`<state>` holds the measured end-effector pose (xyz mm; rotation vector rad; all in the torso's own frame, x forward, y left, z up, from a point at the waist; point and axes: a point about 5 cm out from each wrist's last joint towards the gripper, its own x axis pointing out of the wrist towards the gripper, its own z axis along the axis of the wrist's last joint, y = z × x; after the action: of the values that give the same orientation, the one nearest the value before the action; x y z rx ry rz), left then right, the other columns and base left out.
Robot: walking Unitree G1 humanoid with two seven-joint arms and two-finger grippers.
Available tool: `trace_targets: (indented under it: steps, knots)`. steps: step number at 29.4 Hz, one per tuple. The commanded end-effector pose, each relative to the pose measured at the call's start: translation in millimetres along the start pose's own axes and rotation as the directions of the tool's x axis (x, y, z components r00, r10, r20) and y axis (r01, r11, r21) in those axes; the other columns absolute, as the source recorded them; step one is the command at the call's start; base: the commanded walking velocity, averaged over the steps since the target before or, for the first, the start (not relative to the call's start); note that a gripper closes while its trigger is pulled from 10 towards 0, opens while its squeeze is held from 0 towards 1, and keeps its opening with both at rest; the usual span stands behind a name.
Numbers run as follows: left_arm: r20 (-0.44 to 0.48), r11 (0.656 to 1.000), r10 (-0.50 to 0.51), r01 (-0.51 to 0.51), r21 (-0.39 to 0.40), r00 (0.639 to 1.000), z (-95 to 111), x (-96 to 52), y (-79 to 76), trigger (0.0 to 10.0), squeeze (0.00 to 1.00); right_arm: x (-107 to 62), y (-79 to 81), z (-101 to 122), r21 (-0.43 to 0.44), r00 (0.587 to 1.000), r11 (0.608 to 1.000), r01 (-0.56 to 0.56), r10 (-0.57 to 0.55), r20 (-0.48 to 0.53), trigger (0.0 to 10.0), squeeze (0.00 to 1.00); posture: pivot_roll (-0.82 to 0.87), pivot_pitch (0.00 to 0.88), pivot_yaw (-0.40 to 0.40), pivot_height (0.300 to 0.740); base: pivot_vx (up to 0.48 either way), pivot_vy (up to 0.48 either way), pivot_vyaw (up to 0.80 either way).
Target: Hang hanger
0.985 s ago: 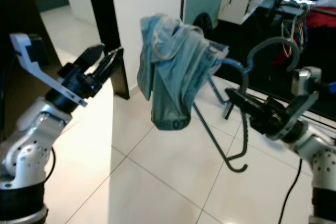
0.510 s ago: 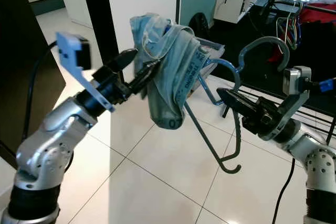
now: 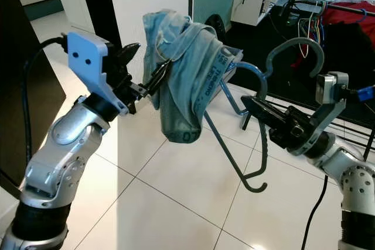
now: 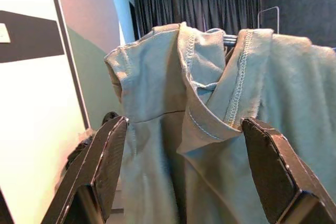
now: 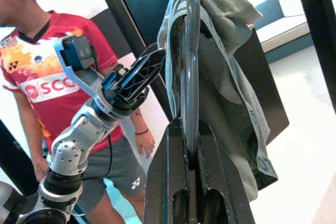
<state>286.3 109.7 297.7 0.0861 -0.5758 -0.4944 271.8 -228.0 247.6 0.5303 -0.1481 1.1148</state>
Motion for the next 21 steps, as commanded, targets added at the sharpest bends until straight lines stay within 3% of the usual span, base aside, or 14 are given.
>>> trace_targets:
  steps: [1,2,3,4,5,21]
  knots:
    - [-0.002,1.000,-0.009,0.009,0.014,1.000,-1.2,1.8,-2.3,10.0,0.00,2.3,5.3,6.4,-0.020,0.999,0.999,-0.029,0.030,0.019,10.0,0.00,-0.02,0.067,-0.075,0.740,0.000,0.000,0.00]
    - [0.003,1.000,-0.014,0.014,0.003,1.000,-1.0,2.1,-3.2,10.0,0.00,2.5,5.3,6.9,-0.023,0.999,0.999,-0.029,0.030,0.019,10.0,0.00,-0.02,0.067,-0.075,0.740,0.000,0.000,0.00]
    - [0.010,1.000,-0.015,0.015,-0.006,1.000,-0.5,2.2,-3.7,6.7,0.00,2.6,5.2,7.2,-0.025,0.999,0.999,-0.029,0.029,0.020,10.0,0.00,-0.02,0.064,-0.075,0.740,0.000,0.000,0.00]
    - [0.018,1.000,-0.012,0.013,-0.016,1.000,-0.1,2.4,-4.0,6.7,0.00,2.5,5.1,7.4,-0.026,0.999,0.999,-0.027,0.028,0.020,10.0,0.00,-0.02,0.063,-0.076,0.740,0.000,0.000,0.00]
    - [0.025,0.999,-0.008,0.008,-0.032,1.000,0.1,2.3,-3.8,0.0,0.00,2.5,4.9,7.6,-0.028,0.999,0.999,-0.026,0.026,0.020,10.0,0.00,-0.02,0.062,-0.076,0.740,0.000,0.000,0.00]
    - [0.028,0.999,0.033,-0.032,-0.032,0.999,-3.9,3.2,1.5,0.0,0.00,2.4,5.6,7.9,-0.029,1.000,0.999,-0.023,0.024,0.020,10.0,0.00,-0.02,0.065,-0.074,0.740,0.000,0.000,0.00]
